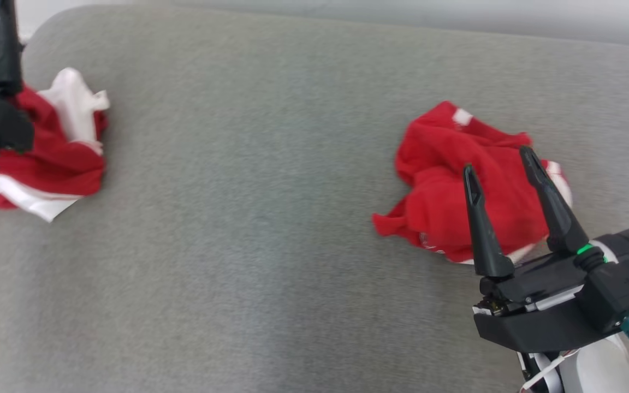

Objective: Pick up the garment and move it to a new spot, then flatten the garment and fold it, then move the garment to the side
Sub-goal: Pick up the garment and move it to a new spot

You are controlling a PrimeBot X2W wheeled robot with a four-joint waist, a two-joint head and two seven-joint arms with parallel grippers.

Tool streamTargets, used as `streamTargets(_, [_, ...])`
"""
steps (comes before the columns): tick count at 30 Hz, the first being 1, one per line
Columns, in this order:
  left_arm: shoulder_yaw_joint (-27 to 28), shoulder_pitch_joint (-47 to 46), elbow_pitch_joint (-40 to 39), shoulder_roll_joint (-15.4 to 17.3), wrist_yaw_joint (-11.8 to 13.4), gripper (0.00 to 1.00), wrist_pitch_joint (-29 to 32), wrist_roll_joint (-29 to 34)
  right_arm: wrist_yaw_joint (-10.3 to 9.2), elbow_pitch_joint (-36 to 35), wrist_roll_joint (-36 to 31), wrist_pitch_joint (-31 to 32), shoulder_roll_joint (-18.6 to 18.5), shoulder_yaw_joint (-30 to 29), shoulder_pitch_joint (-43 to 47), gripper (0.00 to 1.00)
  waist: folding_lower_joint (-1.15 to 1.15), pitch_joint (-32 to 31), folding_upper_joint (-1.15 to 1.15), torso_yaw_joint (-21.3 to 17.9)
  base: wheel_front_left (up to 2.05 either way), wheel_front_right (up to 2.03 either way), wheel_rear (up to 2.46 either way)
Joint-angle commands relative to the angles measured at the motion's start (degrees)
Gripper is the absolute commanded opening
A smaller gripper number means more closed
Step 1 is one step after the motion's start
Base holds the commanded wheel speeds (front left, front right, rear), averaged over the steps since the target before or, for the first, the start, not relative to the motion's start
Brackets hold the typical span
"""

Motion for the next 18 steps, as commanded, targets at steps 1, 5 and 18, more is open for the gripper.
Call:
streamTargets(1, [0.3,1.6,-1.0,-0.3,0.1,1.0,0.0,0.7,0.05,0.6,0.4,-0.8,0.4,-0.2,0.8,1.0,0.0,-2.2,0.0,-3.4,0.0,0.0,0.0])
streamTargets(5, [0.6,4.3,-5.2,-2.3,0.1,1.0,0.0,1.9,0.05,3.1,0.2,-2.5,1.4,-1.7,1.7,1.0,0.0,-3.9,0.0,-7.0,0.0,0.0,0.0])
streamTargets(18, [1.6,19.6,-13.6,-7.4,1.1,1.0,0.0,3.0,0.05,11.6,0.8,-5.8,2.9,-5.1,4.8,1.0,0.0,-9.5,0.0,-14.2,0.0,0.0,0.0])
